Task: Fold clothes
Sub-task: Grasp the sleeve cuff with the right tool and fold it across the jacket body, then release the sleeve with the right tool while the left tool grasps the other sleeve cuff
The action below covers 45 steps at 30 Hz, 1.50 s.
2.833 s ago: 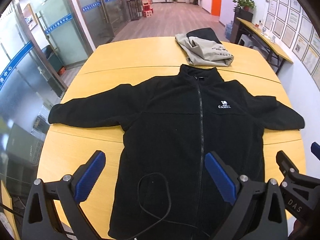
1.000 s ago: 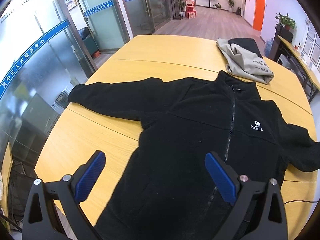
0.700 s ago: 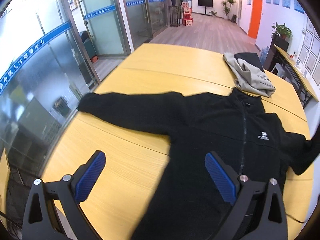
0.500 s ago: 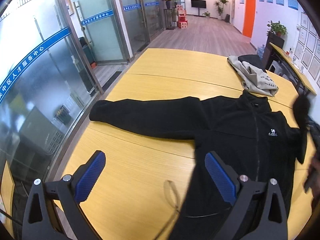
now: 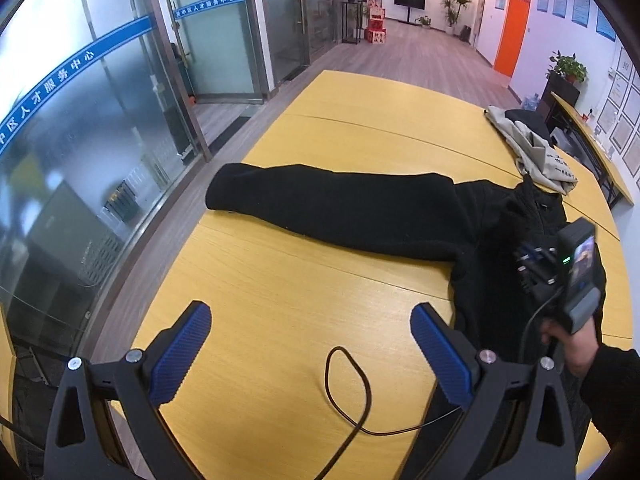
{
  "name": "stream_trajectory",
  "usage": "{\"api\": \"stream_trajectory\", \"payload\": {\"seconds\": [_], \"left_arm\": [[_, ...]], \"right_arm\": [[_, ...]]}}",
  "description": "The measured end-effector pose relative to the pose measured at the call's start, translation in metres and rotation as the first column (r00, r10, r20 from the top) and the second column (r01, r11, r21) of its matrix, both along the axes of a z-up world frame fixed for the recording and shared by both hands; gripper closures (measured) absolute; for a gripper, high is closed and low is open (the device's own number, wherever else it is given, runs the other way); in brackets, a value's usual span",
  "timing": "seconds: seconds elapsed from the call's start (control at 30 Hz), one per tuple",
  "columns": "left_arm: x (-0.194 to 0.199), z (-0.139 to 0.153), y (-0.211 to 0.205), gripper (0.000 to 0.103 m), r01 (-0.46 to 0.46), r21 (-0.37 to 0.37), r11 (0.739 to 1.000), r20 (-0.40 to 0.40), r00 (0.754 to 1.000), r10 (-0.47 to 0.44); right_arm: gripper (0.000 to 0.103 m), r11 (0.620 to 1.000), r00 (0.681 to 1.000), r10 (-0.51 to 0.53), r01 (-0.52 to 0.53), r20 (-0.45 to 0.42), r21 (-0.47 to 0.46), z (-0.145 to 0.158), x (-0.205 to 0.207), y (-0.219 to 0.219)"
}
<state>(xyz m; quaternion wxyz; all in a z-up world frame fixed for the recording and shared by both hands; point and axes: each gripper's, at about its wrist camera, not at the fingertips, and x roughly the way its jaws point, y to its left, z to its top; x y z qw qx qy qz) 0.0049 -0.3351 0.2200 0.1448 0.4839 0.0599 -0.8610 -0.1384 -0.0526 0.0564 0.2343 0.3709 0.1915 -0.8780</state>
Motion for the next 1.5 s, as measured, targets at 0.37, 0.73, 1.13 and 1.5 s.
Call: {"api": "stream_trajectory", "payload": {"seconds": [0.37, 0.73, 1.13, 1.5], "left_arm": [[-0.024, -0.026, -0.001, 0.001, 0.040, 0.051, 0.998, 0.017, 0.999, -0.041], [-0.082, -0.074, -0.048, 0.001, -0.082, 0.129, 0.988, 0.023, 0.997, 0.080], [-0.169, -0.165, -0.168, 0.001, -0.378, 0.230, 0.897, 0.106, 0.926, 0.363], [-0.205, -0.217, -0.211, 0.055, -0.489, 0.236, 0.840, 0.206, 0.870, 0.448]], "right_arm": [[0.012, 0.968, 0.999, -0.027, 0.018, -0.031, -0.250, 0.043, 0.008, 0.030], [0.044, 0.988, 0.956, 0.065, -0.022, 0.287, -0.150, -0.040, -0.027, -0.021], [0.028, 0.945, 0.964, -0.117, 0.182, 0.239, -0.272, 0.052, 0.042, 0.065], [0.028, 0.943, 0.949, -0.144, 0.218, 0.281, -0.251, 0.064, 0.085, 0.066]]}}
